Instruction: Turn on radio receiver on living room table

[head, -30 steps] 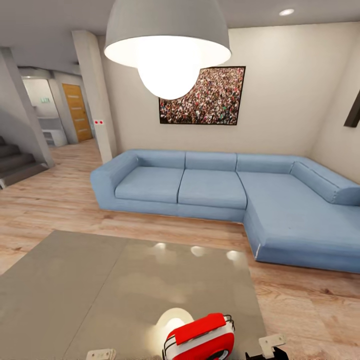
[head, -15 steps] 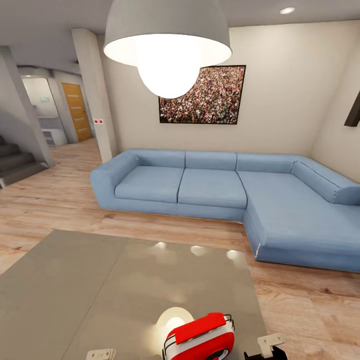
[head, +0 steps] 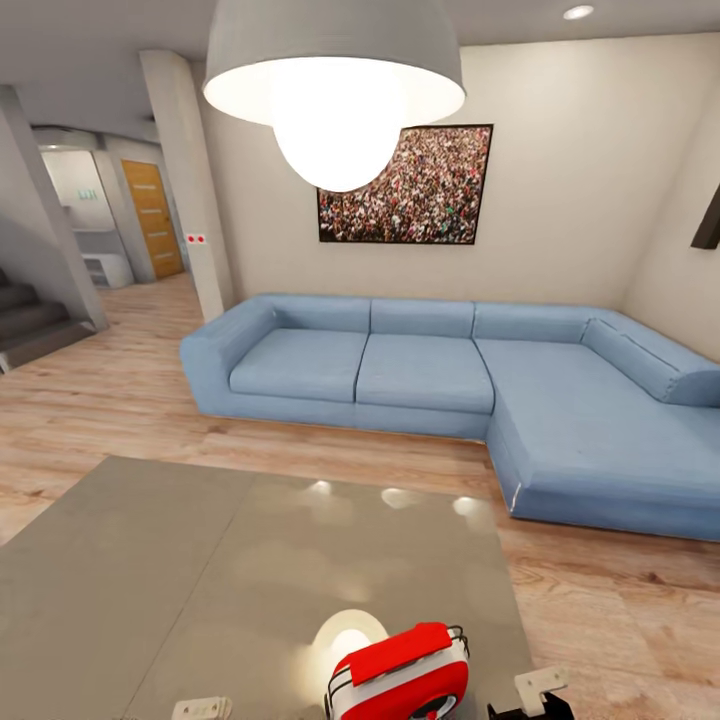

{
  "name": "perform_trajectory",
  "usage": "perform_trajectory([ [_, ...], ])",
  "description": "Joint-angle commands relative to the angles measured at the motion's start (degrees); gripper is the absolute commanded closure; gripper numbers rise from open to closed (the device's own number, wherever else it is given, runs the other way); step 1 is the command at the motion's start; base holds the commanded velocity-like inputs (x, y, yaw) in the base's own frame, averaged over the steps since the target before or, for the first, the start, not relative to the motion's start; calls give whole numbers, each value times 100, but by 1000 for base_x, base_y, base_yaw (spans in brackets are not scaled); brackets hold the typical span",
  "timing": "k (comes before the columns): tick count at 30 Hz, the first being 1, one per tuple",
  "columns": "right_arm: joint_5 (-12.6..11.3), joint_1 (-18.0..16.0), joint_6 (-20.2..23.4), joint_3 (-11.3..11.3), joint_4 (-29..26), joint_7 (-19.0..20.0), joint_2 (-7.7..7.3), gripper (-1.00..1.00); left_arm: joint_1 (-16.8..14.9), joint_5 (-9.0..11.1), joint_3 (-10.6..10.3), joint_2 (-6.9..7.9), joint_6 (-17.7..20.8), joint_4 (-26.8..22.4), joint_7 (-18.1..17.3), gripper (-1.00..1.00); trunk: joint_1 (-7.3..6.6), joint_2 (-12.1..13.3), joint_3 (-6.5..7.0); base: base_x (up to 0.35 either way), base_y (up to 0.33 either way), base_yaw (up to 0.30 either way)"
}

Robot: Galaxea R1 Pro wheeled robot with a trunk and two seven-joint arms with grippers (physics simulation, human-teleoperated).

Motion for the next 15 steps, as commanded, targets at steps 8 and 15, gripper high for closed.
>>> perform_trajectory([
  [8,0,0,-6,0,0,0,-11,-100,1,0,0,0,-9,0,0,-100,0,0,-74,0,0,0],
  [15,0,0,-13,0,0,5,-15,-100,-1,0,3,0,-9,0,0,-100,0,0,-139,0,0,0],
])
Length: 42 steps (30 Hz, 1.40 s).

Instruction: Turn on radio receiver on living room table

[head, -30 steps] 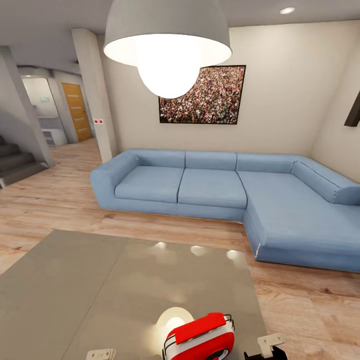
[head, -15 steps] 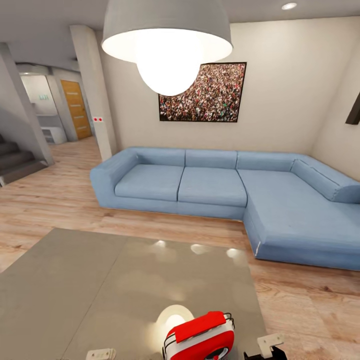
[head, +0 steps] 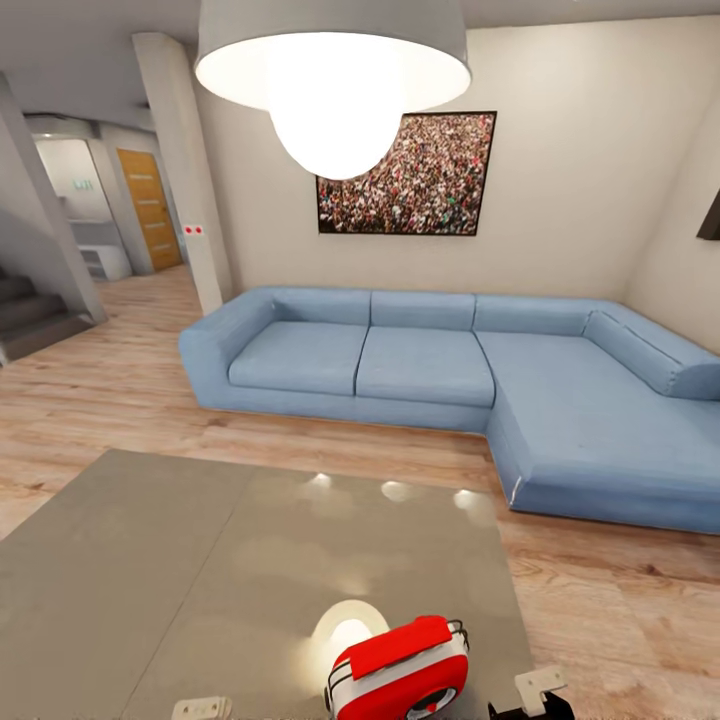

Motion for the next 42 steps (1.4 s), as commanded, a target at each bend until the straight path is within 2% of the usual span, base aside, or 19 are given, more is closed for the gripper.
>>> perform_trajectory([
  [1,0,0,-6,0,0,1,0,-100,1,0,0,2,0,0,0,-100,0,0,-6,0,0,0],
  [11,-5,0,-43,-28,-25,12,-10,-100,2,0,0,5,0,0,0,-100,0,0,-39,0,0,0],
  [42,-3,0,-46,-27,-26,3,-13,-100,0,1,0,0,0,0,0,-100,0,0,-323,0,0,0],
])
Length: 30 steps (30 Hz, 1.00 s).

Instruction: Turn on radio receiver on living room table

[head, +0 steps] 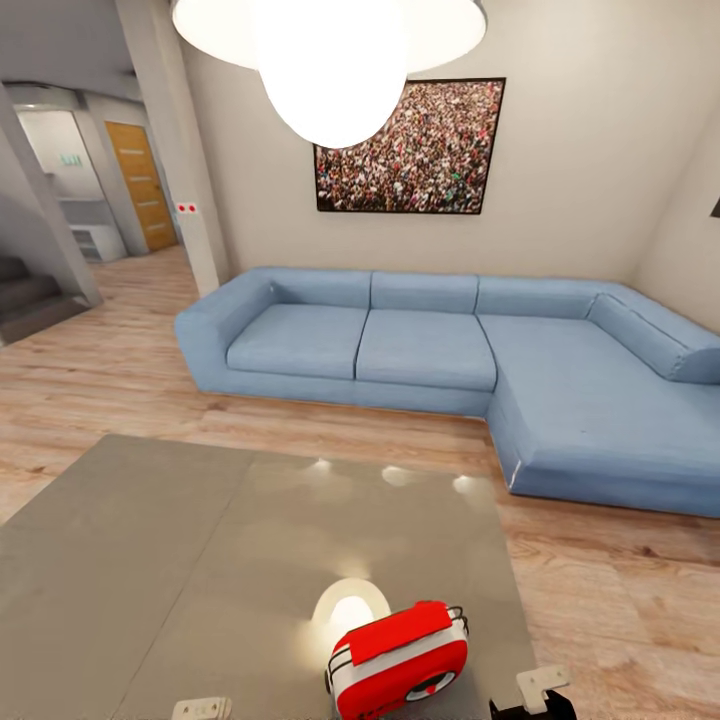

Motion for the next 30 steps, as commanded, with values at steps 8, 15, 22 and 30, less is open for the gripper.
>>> perform_trajectory([
  [8,3,0,0,2,0,0,-4,-100,2,-1,0,0,0,0,0,-100,0,0,-74,0,0,0],
  [15,3,0,0,9,0,0,-5,-100,2,-1,0,0,0,0,0,-100,0,0,-139,0,0,0],
  [22,3,0,0,25,0,-3,-4,-100,1,-1,-1,0,-6,0,0,-100,0,0,-204,0,0,0],
  [30,3,0,0,27,-10,0,-5,-100,1,-1,-21,8,-2,-139,0,-100,0,0,-278,0,0,0],
])
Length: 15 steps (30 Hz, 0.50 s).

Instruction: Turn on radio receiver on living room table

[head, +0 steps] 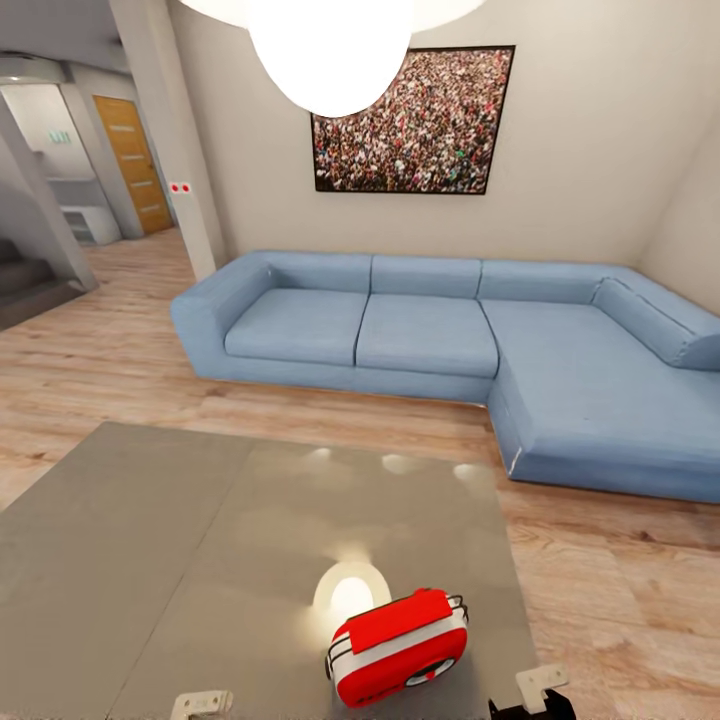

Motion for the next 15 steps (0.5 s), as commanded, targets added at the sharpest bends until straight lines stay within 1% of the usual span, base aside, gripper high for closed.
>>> perform_trajectory([
  [1,0,0,0,-6,-3,0,0,-100,0,0,-10,-1,15,-113,0,-100,0,0,-10,0,0,0],
  [6,0,0,17,-26,-56,-4,0,-100,1,0,-18,-27,63,-549,21,-100,0,0,-56,0,0,0],
  [11,5,0,40,-33,-143,-22,-5,-100,1,-1,-26,-20,71,-943,21,-100,0,0,-102,0,0,0],
  [13,15,0,52,-34,-273,-36,-7,-100,1,-1,-32,-14,72,-1156,11,-100,0,0,-121,0,0,0],
  [15,89,0,65,-39,-478,-46,-8,-100,1,-1,-49,-10,78,-1426,5,-100,0,0,-139,0,0,0],
])
